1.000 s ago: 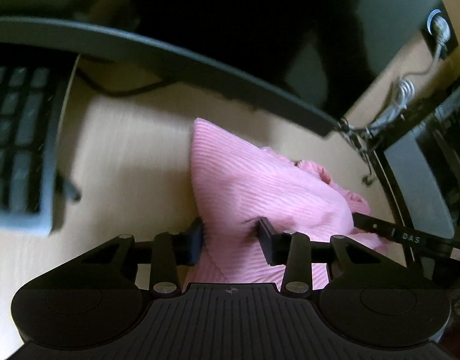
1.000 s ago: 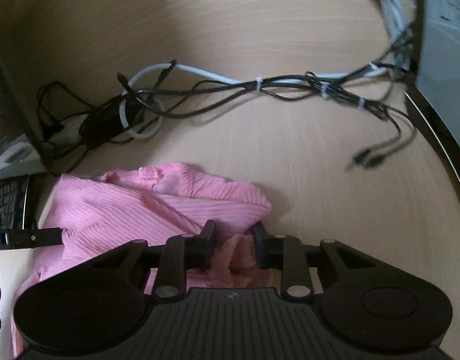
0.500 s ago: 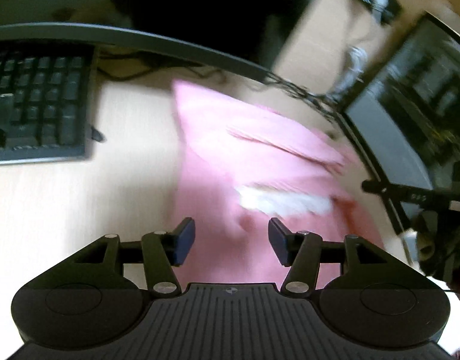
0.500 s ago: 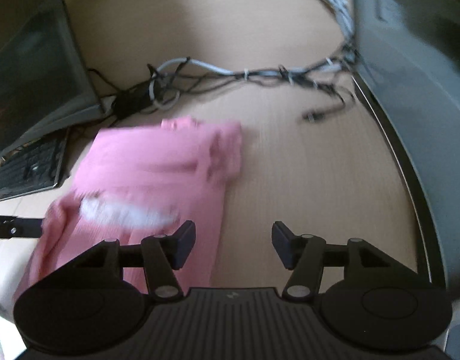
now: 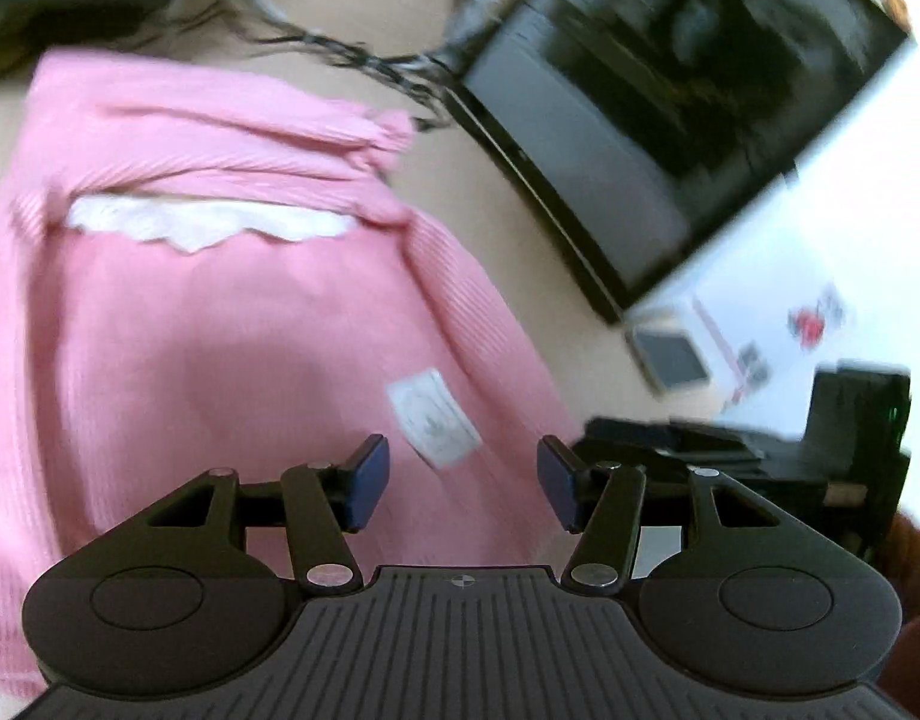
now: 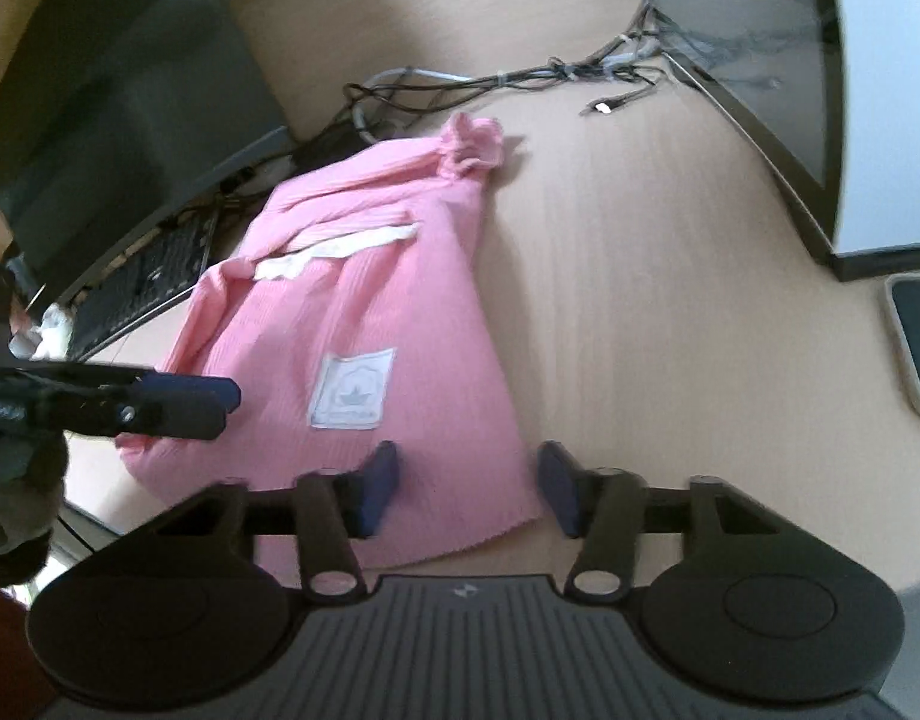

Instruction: Fold clothes

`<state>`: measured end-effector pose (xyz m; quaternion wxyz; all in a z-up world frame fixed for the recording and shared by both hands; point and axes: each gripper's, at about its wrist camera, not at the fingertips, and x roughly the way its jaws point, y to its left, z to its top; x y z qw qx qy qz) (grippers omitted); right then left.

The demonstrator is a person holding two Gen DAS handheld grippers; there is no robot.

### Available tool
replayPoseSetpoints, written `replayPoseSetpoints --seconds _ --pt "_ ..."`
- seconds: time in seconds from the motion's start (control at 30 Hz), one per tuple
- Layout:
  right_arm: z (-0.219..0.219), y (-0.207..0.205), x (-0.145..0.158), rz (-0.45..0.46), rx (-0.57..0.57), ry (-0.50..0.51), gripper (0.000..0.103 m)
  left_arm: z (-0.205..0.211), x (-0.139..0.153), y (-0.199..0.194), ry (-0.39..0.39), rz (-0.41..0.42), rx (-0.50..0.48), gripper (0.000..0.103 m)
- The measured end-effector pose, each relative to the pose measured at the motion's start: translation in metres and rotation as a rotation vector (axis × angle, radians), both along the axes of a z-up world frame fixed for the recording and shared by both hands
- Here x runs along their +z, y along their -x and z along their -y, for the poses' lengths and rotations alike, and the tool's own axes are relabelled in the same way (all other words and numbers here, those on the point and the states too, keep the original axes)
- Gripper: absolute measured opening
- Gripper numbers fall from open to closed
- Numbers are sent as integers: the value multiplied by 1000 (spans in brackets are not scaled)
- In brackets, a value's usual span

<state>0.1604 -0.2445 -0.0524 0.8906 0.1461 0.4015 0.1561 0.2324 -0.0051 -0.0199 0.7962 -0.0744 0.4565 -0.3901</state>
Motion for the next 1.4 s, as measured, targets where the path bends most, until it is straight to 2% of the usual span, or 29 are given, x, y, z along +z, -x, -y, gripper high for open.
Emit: replayPoseSetpoints --seconds 0.07,0.17,0.3,0.43,0.47,0.6,0.7,0.77,0.83,0.9,0.97,1.0,1.07,1.1,1.13,1.27,1.3,1.33,1.4 --pt "-6 -1 6 31 32 -6 5 5 8 15 -51 65 -36 75" --pt "-29 -8 34 132 164 30 5 6 15 34 -85 119 -82 84" --pt "-83 -19 38 171 433 206 5 -6 15 43 -77 103 -71 84" --pt "-127 -18 16 215 635 430 6 -40 30 41 -8 99 17 88" --pt "-132 -16 13 224 667 456 7 -48 33 39 1 101 52 90" --pt "-149 -9 6 254 780 531 34 -68 40 27 26 92 191 90" --pt "-160 -3 1 276 848 578 44 -57 36 11 8 88 233 90" --pt "-160 0 1 276 845 576 46 -38 31 -1 -20 93 225 89" --pt "-153 5 6 267 828 550 46 -18 20 -10 -95 99 193 85" --pt "-140 8 15 254 806 501 47 3 8 -19 -173 104 160 72" --pt "-122 10 26 233 762 447 50 18 -5 -26 -252 105 135 54" --pt "-112 9 32 221 733 417 54 19 -11 -27 -276 96 133 52" --pt "-84 4 42 173 658 334 70 13 -18 -27 -285 78 138 40" --pt "-70 2 45 155 617 287 83 10 -20 -26 -279 72 140 37" --pt "-56 -1 48 137 574 240 86 7 -21 -25 -273 67 142 33" --pt "-24 -25 39 48 343 62 85 3 -22 -25 -253 47 151 29" --pt "-22 -29 34 24 310 4 80 2 -22 -25 -248 43 153 29" --pt "-26 -30 29 11 308 -27 68 1 -23 -25 -243 38 155 29" --pt "-46 -25 18 15 364 27 63 -1 -23 -25 -232 28 159 29"
